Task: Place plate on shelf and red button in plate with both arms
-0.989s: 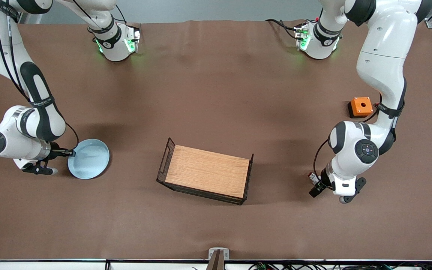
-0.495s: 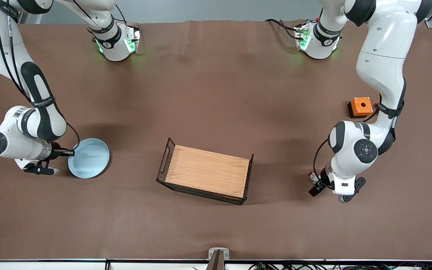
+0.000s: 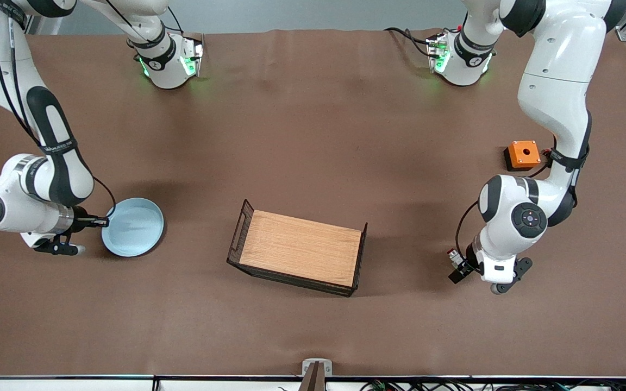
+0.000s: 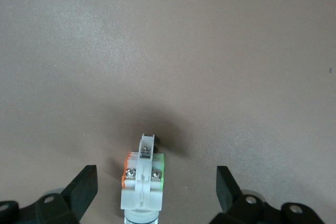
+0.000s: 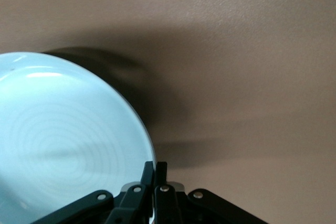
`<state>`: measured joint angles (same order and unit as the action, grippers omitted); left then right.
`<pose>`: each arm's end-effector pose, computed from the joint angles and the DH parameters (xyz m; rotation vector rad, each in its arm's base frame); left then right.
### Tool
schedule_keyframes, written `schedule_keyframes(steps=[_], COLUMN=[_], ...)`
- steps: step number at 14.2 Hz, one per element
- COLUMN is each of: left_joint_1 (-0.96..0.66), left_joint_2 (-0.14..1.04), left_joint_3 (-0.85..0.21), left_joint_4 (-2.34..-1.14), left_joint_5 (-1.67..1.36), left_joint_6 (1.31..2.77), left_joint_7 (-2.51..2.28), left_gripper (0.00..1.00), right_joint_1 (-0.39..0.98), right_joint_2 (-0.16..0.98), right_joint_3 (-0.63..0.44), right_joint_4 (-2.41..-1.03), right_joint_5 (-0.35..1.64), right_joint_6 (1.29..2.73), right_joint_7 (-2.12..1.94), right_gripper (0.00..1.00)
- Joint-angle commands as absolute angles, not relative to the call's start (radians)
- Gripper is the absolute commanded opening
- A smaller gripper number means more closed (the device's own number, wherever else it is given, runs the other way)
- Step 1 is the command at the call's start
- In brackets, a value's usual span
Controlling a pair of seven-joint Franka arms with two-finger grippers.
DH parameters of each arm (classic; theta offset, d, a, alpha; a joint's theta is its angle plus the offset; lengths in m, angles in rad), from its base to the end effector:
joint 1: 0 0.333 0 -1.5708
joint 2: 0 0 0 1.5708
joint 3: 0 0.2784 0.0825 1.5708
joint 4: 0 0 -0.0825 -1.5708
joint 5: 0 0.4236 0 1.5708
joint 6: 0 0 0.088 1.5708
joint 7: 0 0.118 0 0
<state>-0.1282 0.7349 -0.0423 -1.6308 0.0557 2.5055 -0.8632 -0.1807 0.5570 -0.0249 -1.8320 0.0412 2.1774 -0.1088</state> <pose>0.6972 -0.1179 0.1355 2.9060 1.0005 0.1949 0.6154 -0.1266 0.1392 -3.0690 0.1867 0.3177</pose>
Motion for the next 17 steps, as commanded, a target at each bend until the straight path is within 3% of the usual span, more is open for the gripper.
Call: schedule_keyframes(steps=[1, 4, 5, 10, 12, 13, 15, 17], left_joint_1=[-0.141, -0.156, -0.155, -0.15, -0.152, -0.153, -0.153, -0.155], left_joint_2=[0.726, 0.73, 0.729, 0.726, 0.726, 0.726, 0.719, 0.71], left_joint_3=[-0.037, -0.037, -0.038, -0.038, -0.037, -0.037, -0.037, -0.037], left_joint_4=[-1.65, -1.66, -1.66, -1.652, -1.652, -1.652, -1.646, -1.574], left_joint_5=[0.08, 0.109, 0.115, 0.115, 0.117, 0.117, 0.165, 0.179], left_joint_6=[2.491, 2.5, 2.5, 2.496, 2.491, 2.49, 2.462, 2.316], left_joint_7=[-0.874, -0.919, -0.923, -0.945, -0.943, -0.943, -0.945, -0.943], left_gripper=[1.0, 0.99, 0.92, 0.3, 0.18, 0.13, 0.11, 0.11], right_joint_1=[-0.169, -0.154, -0.143, 0.003, 0.058, 0.09, 0.19, 0.286], right_joint_2=[0.454, 0.37, 0.339, 0.146, 0.094, 0.077, 0.068, 0.072], right_joint_3=[-0.017, -0.015, -0.015, -0.014, -0.014, -0.012, -0.012, -0.014], right_joint_4=[-1.835, -1.824, -1.824, -1.821, -1.786, -1.758, -1.68, -1.62], right_joint_5=[0.058, 0.092, 0.098, 0.11, 0.165, 0.188, 0.196, 0.221], right_joint_6=[2.047, 1.906, 1.86, 1.634, 1.538, 1.501, 1.439, 1.434], right_joint_7=[-0.107, -0.103, -0.097, 0.216, 0.364, 0.465, 0.746, 0.996], right_gripper=[0.0, 0.0, 0.0, 0.0, 0.0, 0.0, 0.0, 0.0])
